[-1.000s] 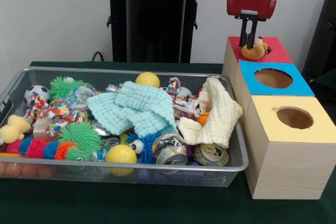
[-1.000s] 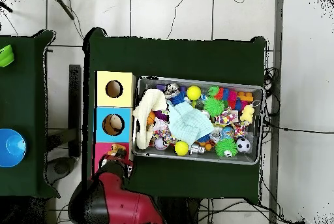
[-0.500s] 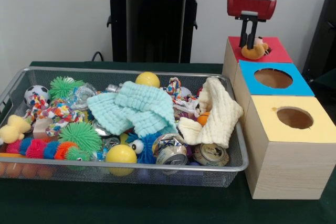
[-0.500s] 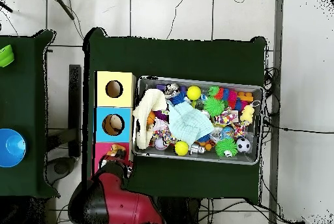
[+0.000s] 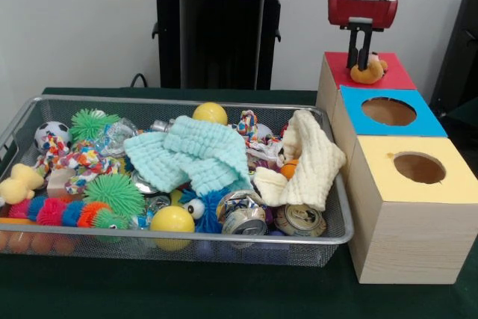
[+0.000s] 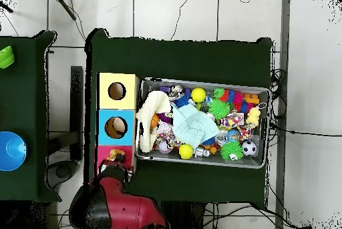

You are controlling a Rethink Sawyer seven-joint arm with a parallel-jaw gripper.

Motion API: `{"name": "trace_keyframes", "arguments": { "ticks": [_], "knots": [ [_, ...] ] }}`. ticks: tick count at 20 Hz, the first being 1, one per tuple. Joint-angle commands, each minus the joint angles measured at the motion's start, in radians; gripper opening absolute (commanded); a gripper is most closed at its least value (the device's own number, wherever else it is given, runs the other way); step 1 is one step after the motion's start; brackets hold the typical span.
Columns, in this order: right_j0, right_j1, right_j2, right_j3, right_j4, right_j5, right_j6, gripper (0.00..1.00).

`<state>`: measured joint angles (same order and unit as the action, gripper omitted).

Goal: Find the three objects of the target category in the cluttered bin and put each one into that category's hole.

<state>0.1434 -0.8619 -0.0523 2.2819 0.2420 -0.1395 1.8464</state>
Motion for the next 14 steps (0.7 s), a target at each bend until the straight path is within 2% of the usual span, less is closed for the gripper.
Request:
{"name": "trace_keyframes", "arguments": {
  "ticks": [1,10,11,14],
  "knots": [
    [-0.034,0.000,0.143,0.067,-0.032,0.162,0.161,0.00],
    [-0.046,0.004,0.157,0.068,-0.025,0.172,0.155,0.00],
    [-0.033,0.004,0.142,0.064,-0.024,0.166,0.151,1.00],
    [-0.022,0.008,0.127,0.058,-0.035,0.155,0.138,1.00]
  ]
}}
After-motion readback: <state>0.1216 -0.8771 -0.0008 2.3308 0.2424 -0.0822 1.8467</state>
